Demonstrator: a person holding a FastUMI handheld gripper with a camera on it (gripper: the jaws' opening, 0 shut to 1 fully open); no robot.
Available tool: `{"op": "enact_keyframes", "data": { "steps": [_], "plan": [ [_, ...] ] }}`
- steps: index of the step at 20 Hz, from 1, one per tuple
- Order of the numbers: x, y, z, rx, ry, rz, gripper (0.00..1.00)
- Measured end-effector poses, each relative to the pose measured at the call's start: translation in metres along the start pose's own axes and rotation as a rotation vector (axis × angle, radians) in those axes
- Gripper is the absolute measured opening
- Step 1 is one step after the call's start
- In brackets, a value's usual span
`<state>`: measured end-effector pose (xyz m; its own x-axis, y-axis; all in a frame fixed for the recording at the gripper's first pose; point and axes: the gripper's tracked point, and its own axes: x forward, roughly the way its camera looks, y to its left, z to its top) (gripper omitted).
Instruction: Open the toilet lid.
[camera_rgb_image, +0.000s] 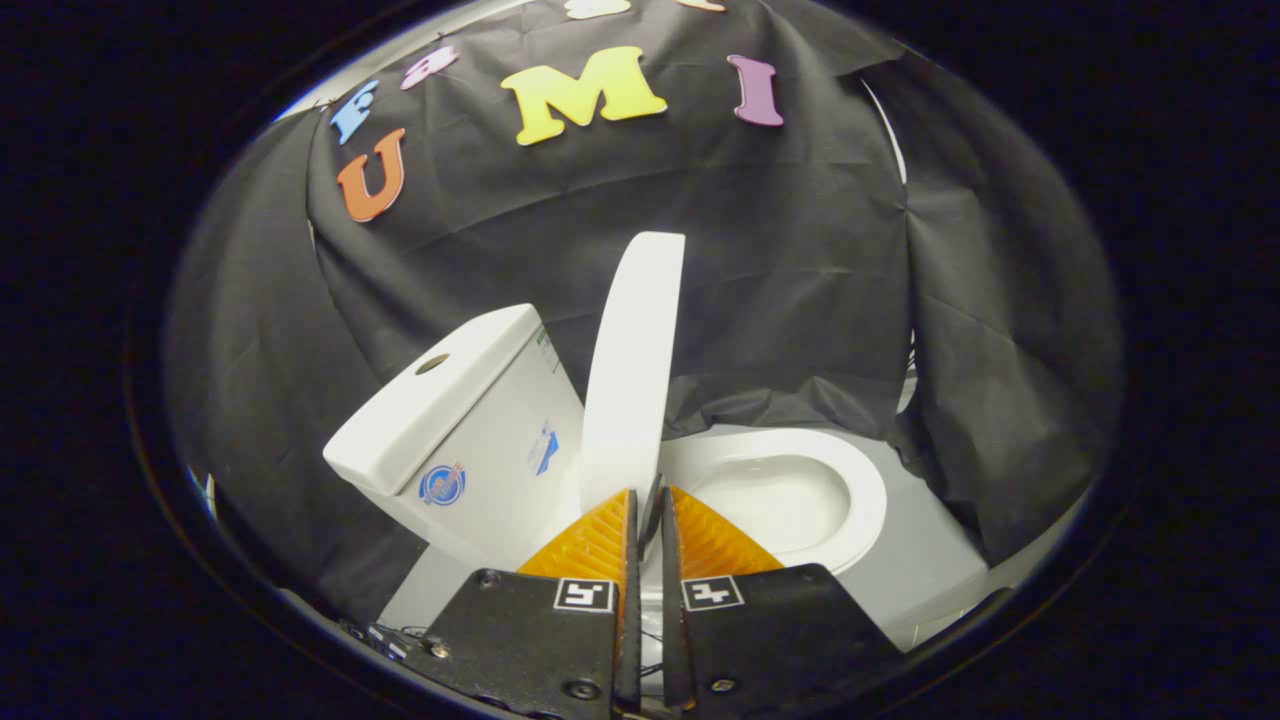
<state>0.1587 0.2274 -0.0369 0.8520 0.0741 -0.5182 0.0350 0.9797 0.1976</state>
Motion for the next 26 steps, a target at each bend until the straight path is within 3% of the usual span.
{"op": "enact_keyframes", "data": {
  "steps": [20, 26],
  "plan": [
    [0.016, 0.077, -0.004, -0.164, -0.041, 0.000, 0.16],
    [0.021, 0.105, -0.009, -0.278, -0.069, -0.020, 0.16]
  ]
}}
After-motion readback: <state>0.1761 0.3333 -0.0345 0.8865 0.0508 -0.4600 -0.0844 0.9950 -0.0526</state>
